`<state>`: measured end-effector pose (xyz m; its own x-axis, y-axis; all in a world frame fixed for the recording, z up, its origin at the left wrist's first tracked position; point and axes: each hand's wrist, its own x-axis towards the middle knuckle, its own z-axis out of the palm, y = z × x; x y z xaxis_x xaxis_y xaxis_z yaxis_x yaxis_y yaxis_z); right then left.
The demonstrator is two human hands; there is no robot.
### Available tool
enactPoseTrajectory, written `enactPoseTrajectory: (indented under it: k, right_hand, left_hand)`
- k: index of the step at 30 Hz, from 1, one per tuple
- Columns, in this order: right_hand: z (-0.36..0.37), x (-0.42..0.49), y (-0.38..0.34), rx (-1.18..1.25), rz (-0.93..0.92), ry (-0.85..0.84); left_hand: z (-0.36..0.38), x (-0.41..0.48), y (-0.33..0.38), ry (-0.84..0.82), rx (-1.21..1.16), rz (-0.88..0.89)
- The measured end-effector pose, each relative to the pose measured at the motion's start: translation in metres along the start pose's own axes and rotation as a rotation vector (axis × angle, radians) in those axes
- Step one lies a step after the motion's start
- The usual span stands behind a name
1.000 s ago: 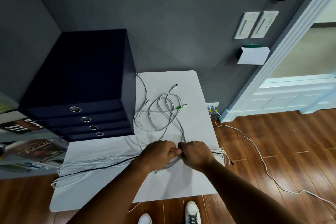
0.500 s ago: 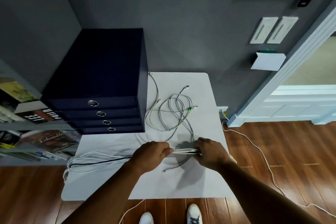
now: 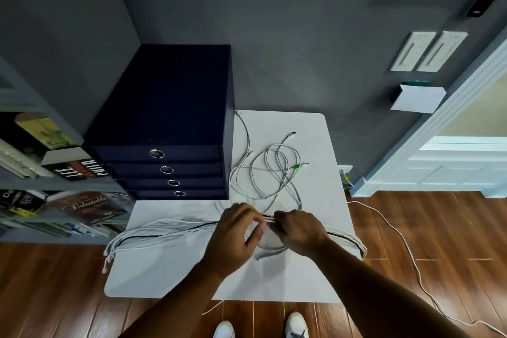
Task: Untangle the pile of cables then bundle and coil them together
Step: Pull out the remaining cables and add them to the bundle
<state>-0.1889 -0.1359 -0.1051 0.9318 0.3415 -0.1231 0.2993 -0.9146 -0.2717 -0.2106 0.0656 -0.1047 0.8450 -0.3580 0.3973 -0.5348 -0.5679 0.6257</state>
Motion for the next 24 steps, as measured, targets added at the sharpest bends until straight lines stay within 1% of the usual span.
enactPoseTrajectory:
  k: [1,2,4,6,7,8,9,11,13,16,19,20,22,24]
  right_hand:
    - [0.0,0.001,0.001,0.006,-0.002,0.008]
    - [0.0,0.001,0.002,0.01,-0.01,0.015]
    - [0.0,0.001,0.002,0.007,-0.021,0.022]
    - [-0.001,-0.001,0.001,0.001,-0.026,0.025]
    - [-0.001,-0.002,0.001,0.003,-0.033,0.028]
    - [-0.001,-0.003,0.001,0.006,-0.042,0.03]
    - [-0.001,-0.004,0.001,0.008,-0.051,0.03]
    - [-0.001,-0.006,0.001,0.009,-0.073,0.027]
    - [-0.001,-0.008,0.002,0.0,-0.107,0.005]
    - [0.002,-0.011,0.006,-0.023,-0.16,-0.029]
    - [0.007,-0.015,0.009,-0.031,-0.171,-0.051]
    - [0.008,-0.017,0.011,-0.029,-0.171,-0.056]
    - [0.01,-0.019,0.017,-0.025,-0.163,-0.059]
    - [0.01,-0.02,0.025,-0.027,-0.152,-0.065]
  left_hand:
    - [0.003,-0.007,0.003,0.008,-0.056,-0.03]
    - [0.006,-0.012,0.009,0.002,-0.153,-0.134]
    - [0.014,-0.016,0.021,0.017,-0.398,-0.463]
    - [0.019,-0.006,0.028,0.116,-0.657,-0.824]
    - [0.021,0.001,0.028,0.172,-0.783,-0.975]
    - [0.021,0.006,0.027,0.224,-0.887,-1.085]
    - [0.022,0.01,0.025,0.272,-0.956,-1.155]
    - [0.023,0.013,0.019,0.4,-1.087,-1.249]
    - [0.02,0.016,0.012,0.583,-1.168,-1.328]
    - [0.013,0.021,-0.003,0.822,-1.269,-1.398]
    - [0.004,0.026,-0.01,0.987,-1.281,-1.462]
    - [0.0,0.027,-0.013,1.085,-1.308,-1.448]
    - [-0.008,0.027,-0.024,1.246,-1.329,-1.478]
    - [-0.011,0.024,-0.039,1.262,-1.378,-1.514]
